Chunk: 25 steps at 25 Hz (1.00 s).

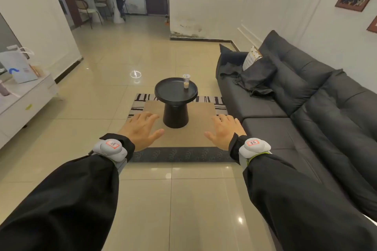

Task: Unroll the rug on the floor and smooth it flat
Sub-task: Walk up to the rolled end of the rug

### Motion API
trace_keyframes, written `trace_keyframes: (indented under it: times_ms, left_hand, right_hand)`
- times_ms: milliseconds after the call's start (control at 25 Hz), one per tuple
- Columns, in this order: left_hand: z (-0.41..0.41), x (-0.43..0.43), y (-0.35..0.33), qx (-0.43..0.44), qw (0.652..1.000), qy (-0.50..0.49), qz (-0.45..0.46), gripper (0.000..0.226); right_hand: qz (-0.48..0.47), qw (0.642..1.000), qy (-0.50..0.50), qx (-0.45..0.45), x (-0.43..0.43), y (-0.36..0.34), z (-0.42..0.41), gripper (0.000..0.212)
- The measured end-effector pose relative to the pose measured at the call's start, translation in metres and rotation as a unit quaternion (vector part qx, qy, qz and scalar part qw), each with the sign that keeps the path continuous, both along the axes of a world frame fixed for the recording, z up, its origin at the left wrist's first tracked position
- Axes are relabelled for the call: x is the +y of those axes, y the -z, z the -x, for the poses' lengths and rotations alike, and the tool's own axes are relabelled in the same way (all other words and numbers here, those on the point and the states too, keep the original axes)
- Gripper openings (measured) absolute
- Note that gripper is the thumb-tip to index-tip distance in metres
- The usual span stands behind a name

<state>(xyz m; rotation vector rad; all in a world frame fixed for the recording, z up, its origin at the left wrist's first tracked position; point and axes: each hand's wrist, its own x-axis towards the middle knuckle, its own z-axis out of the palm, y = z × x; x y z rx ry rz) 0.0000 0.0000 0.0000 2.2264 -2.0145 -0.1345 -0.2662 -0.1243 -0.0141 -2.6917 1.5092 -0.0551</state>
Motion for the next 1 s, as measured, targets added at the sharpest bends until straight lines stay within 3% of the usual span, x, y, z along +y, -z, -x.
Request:
trace_keyframes:
  times_ms: [520,1000]
  left_hand:
    - [-0.002,-0.185,0.034,0.017,0.999,-0.022,-0.044,0.063]
    - [-0.098,-0.383,0.127,0.067,0.99,0.002,-0.124,0.067]
  right_hand:
    - [-0.067,0.998,-0.005,-0.004,-0.183,0.044,-0.001,0.065]
    - [-0.146,0.989,0.032,0.016,-0.351,0.126,-0.094,0.072]
